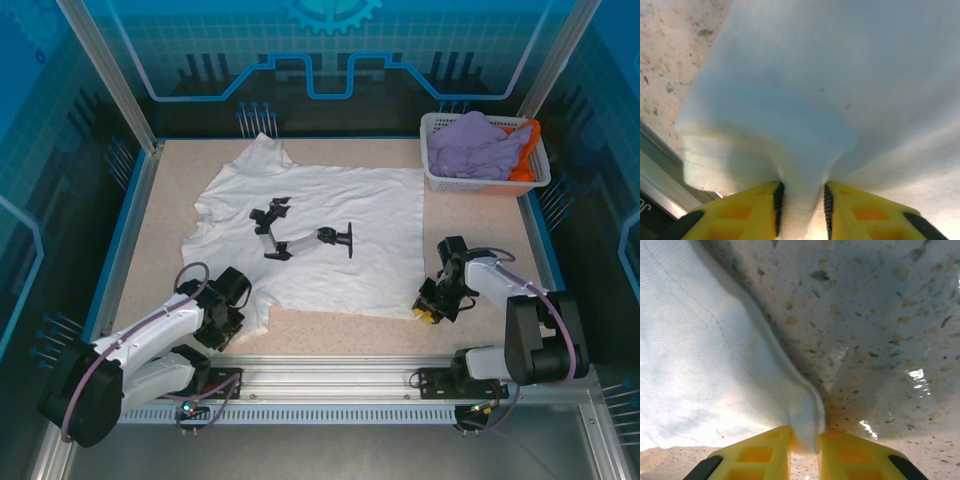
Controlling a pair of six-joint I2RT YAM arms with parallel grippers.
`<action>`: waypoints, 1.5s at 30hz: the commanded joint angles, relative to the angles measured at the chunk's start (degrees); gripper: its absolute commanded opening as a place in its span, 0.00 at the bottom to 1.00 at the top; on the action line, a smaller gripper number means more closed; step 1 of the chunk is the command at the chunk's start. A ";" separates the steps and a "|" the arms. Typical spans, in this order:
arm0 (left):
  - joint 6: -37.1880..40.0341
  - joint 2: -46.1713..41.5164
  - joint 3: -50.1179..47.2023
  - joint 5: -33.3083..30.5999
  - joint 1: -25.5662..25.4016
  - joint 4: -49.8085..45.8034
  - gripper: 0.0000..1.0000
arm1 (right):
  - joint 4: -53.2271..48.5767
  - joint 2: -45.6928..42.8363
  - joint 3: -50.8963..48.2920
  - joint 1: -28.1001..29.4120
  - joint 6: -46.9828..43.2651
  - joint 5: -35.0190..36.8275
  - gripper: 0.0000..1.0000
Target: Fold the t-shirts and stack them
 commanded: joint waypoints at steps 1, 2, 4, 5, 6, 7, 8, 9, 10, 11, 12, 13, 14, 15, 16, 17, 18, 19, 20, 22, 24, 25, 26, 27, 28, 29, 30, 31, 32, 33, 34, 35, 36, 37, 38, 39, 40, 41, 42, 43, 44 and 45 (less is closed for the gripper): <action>-0.31 1.96 -2.17 -1.32 -0.51 1.26 0.21 | -1.76 -0.05 1.03 -0.77 -0.67 -0.27 0.17; 0.19 2.31 -1.72 -1.45 -0.54 1.00 0.17 | -2.06 -0.26 1.18 -0.71 -0.67 0.18 0.16; 1.18 2.87 0.10 -2.16 -0.57 -1.17 0.10 | -2.78 -0.84 1.74 -0.78 -0.96 0.97 0.13; 2.04 2.90 1.23 -2.70 -0.56 -2.21 0.09 | -3.20 -1.08 2.09 -0.77 -1.20 1.20 0.12; 3.21 2.89 2.68 -3.34 -0.55 -3.37 0.07 | -3.81 -1.37 2.67 -0.70 -1.49 1.72 0.11; 4.30 2.93 4.20 -4.07 -0.41 -4.78 0.07 | -4.50 -1.84 3.36 -0.74 -1.68 2.40 0.09; 5.74 3.07 5.82 -4.65 -0.32 -5.86 0.05 | -5.09 -2.19 4.04 -0.70 -1.90 2.93 0.07; 7.53 3.45 7.54 -5.08 -0.02 -6.79 0.04 | -5.68 -2.61 4.79 -0.74 -2.11 3.38 0.06; 9.24 3.94 9.25 -5.19 0.42 -7.59 0.03 | -6.35 -2.90 5.80 -0.69 -2.13 4.01 0.05; 10.62 4.49 10.73 -5.15 0.79 -8.24 0.02 | -6.89 -3.14 6.62 -0.71 -2.13 4.40 0.03; 12.37 5.21 12.30 -5.00 1.38 -8.81 0.01 | -7.27 -3.27 7.58 -0.71 -2.06 4.58 0.01; 14.08 5.85 13.70 -4.59 2.26 -9.03 0.00 | -7.48 -3.29 8.48 -0.76 -1.96 4.59 0.00; 15.78 6.41 14.79 -4.01 3.06 -8.85 0.00 | -7.56 -3.12 9.32 -0.70 -1.80 4.46 0.00; 17.59 7.18 16.03 -2.95 4.27 -8.45 0.00 | -7.76 -2.75 10.44 -0.71 -1.78 4.41 0.00; 19.30 7.99 17.60 -1.93 5.34 -8.31 0.00 | -7.96 -2.11 11.76 -0.76 -1.78 4.44 0.00; 21.10 8.83 19.04 -1.24 6.24 -8.18 0.00 | -7.97 -1.39 12.86 -0.77 -1.78 4.45 0.00; 22.71 9.86 20.78 -0.70 7.16 -8.19 0.00 | -7.96 -0.61 14.22 -0.82 -1.78 4.56 0.00; 24.93 11.15 22.86 -0.39 8.00 -8.42 0.00 | -8.02 0.42 15.25 -0.87 -1.78 4.77 0.00; 26.33 12.39 24.67 -0.36 8.62 -8.59 0.00 | -7.94 1.33 17.30 -1.03 -1.78 4.77 0.00; 30.73 15.78 28.70 0.27 10.64 -8.69 0.00 | -7.51 3.88 20.34 -1.58 -1.50 4.51 0.00; 33.96 19.46 32.64 1.48 12.63 -8.34 0.00 | -7.15 6.77 23.04 -2.16 -1.14 3.75 0.00; 35.29 21.53 34.83 1.98 13.56 -8.15 0.00 | -7.06 8.37 24.66 -2.49 -1.01 3.40 0.00; 36.45 23.14 36.75 2.34 14.14 -7.75 0.00 | -7.18 9.80 26.04 -2.70 -1.05 3.17 0.00; 37.68 25.09 38.97 3.16 14.91 -7.20 0.00 | -7.32 11.45 27.72 -2.90 -0.99 3.04 0.00; 38.68 27.12 41.48 3.36 15.45 -7.14 0.00 | -7.40 13.07 29.28 -3.21 -0.92 2.78 0.00; 39.74 28.94 43.65 3.51 15.80 -6.81 0.00 | -7.54 14.46 30.62 -3.46 -0.86 2.52 0.00; 40.91 31.03 46.32 3.68 16.29 -6.77 0.00 | -7.74 16.06 32.18 -3.70 -0.71 2.34 0.00; 41.82 33.37 49.07 3.53 16.84 -7.02 0.00 | -7.89 17.64 33.65 -3.93 -0.41 2.22 0.00; 42.49 35.26 51.34 3.25 17.20 -6.92 0.00 | -8.07 18.94 34.84 -4.00 -0.21 2.10 0.00; 43.22 37.51 53.98 3.20 17.78 -6.93 0.00 | -8.26 20.50 36.36 -4.15 0.08 2.09 0.00; 43.62 40.12 56.61 3.52 18.38 -7.35 0.00 | -8.63 22.11 37.71 -4.32 0.49 2.29 0.00; 44.35 42.30 59.09 3.84 18.91 -7.52 0.00 | -8.65 23.49 38.75 -4.54 0.88 2.08 0.00; 45.05 44.61 61.62 3.66 19.30 -8.07 0.00 | -8.49 24.79 39.78 -4.88 1.38 1.66 0.00; 45.79 46.84 64.45 3.42 19.80 -8.74 0.00 | -8.47 26.17 40.89 -5.14 1.88 1.48 0.00; 46.56 48.58 66.68 3.40 20.15 -8.95 0.00 | -8.55 27.33 41.77 -5.32 2.24 1.16 0.00; 47.13 50.57 69.09 3.28 20.62 -9.41 0.00 | -8.86 28.69 42.90 -5.45 2.63 1.06 0.00; 47.66 52.69 71.59 3.32 21.19 -9.92 0.00 | -9.15 29.76 44.00 -5.61 2.98 0.94 0.00; 48.10 54.57 73.98 3.53 21.62 -10.47 0.00 | -9.29 30.70 44.73 -5.74 3.33 0.82 0.00; 48.49 56.66 76.69 3.79 22.07 -11.18 0.00 | -9.54 31.45 45.32 -5.86 3.76 0.91 0.00; 49.03 59.01 79.23 4.01 22.37 -11.77 0.00 | -9.44 32.00 45.73 -5.95 4.25 0.81 0.00; 49.44 60.88 81.71 3.94 22.45 -12.57 0.00 | -9.36 32.52 46.02 -6.00 4.74 0.68 0.00; 49.75 62.78 84.38 3.93 22.65 -13.40 0.00 | -9.26 32.96 46.31 -6.00 5.14 0.69 0.01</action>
